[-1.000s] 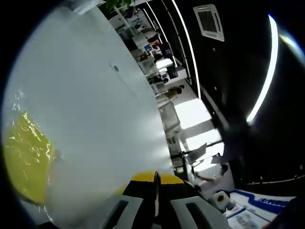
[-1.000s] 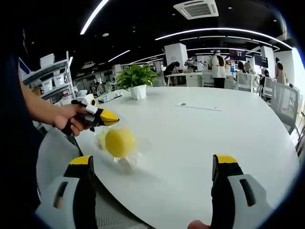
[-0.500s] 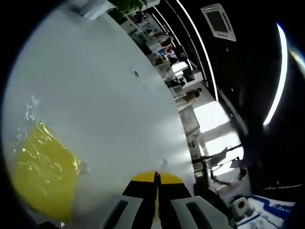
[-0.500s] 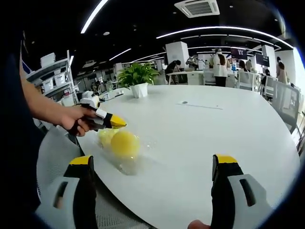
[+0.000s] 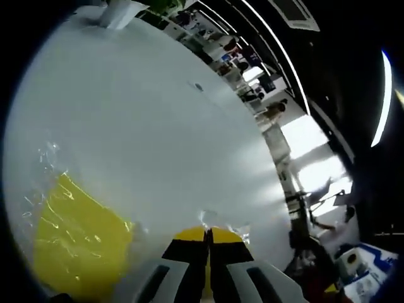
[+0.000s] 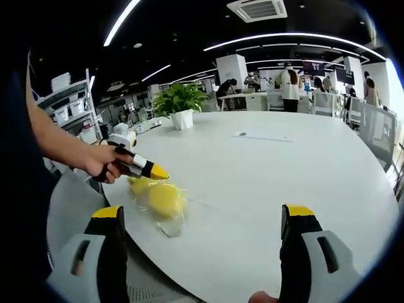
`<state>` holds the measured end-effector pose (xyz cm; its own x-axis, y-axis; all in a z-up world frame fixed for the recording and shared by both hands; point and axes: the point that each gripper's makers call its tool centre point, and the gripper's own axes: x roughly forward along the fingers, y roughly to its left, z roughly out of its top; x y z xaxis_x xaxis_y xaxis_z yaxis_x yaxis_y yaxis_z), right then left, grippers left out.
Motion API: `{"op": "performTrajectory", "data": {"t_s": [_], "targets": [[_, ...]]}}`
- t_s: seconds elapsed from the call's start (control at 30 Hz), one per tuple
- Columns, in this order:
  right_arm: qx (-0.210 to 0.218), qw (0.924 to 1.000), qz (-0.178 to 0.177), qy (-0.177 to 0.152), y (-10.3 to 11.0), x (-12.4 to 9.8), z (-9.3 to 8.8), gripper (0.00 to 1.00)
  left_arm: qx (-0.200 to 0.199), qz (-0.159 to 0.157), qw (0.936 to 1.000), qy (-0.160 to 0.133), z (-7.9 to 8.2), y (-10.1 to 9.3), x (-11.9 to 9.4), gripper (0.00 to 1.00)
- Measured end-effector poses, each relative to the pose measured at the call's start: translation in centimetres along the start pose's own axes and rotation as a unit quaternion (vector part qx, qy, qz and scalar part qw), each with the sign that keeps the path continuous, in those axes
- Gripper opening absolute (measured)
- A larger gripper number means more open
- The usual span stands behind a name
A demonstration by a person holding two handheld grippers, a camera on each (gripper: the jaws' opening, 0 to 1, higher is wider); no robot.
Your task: Compare the silicone blocks by pressing each to a similar depth, holding the contact briefly, and releasing to observe deformation and rebound differences across the visible hardness samples.
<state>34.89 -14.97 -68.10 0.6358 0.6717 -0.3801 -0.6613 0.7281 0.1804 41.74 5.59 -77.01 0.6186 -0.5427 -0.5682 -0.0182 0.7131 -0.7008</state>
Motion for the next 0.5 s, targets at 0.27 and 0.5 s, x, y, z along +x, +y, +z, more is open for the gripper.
{"op": "performTrajectory", "data": {"t_s": [0.27,0.5], "targets": [[0.003,1.0,-0.003,-0.002,0.0,0.3,0.1,0.97,0.107,0.03,0.9935,0.025,-0.2,1.1,0.5,0.0],[0.009,0.9999,-0.009,-0.004,0.2,0.2,0.0,0.96,0.132,0.034,0.9898,0.04,-0.1,1.2,0.9,0.0]]}}
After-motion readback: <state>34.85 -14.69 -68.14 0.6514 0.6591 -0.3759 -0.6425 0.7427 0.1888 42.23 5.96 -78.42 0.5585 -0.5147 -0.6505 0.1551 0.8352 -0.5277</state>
